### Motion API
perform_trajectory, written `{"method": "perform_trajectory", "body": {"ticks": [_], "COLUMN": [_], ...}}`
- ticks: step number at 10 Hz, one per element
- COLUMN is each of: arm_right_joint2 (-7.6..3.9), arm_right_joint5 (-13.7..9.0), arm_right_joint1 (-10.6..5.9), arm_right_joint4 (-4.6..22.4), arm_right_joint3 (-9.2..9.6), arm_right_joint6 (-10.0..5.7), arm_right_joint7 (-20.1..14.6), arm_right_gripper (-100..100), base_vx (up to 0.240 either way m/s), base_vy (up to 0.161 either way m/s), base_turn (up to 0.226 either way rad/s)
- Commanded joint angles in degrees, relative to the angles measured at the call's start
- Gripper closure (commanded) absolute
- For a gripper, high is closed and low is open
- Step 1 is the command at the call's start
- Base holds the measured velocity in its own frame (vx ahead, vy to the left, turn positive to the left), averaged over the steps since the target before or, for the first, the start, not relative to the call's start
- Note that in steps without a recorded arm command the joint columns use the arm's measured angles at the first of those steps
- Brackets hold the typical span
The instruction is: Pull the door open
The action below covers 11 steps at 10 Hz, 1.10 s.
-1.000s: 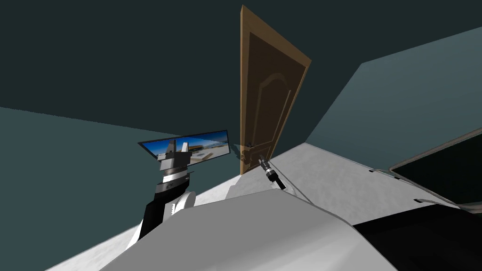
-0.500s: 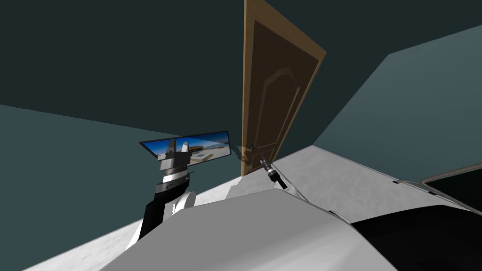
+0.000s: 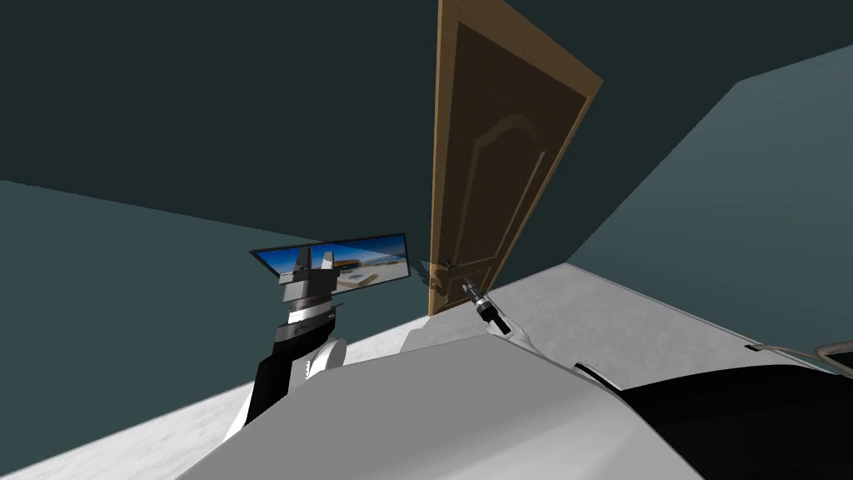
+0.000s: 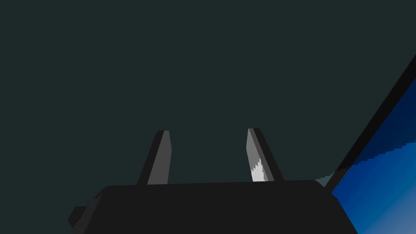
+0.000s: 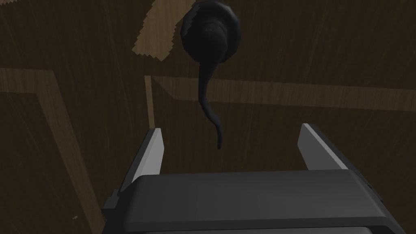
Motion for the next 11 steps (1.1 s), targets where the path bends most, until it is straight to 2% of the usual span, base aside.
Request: {"method": "perform_trajectory", "body": {"ticks": [1,2,3,5,8,10,11], "arm_right_joint2": [0.00,-0.69,-0.93,-2.00,-2.54,-3.39,-3.39], "arm_right_joint5": [0.0,-0.6,-0.8,-1.6,-2.1,-2.8,-2.8], "arm_right_joint1": [0.00,0.29,0.41,0.99,1.28,1.73,1.73], "arm_right_joint4": [0.0,1.7,2.2,4.7,6.0,8.0,8.0], "arm_right_joint3": [0.00,-1.09,-1.48,-3.33,-4.26,-5.71,-5.71], "arm_right_joint6": [0.00,-1.16,-1.54,-3.32,-4.22,-5.62,-5.62], "arm_right_joint7": [0.0,-0.6,-0.8,-1.7,-2.2,-2.9,-2.9], "arm_right_gripper": [-100,-100,-100,-100,-100,-100,-100], "base_vx": [0.029,0.123,0.159,0.221,0.092,0.127,0.119], "base_vy": [-0.024,0.023,0.050,0.056,0.041,0.010,0.003], "base_turn": [0.020,0.213,0.200,0.256,0.081,0.248,-0.050]}}
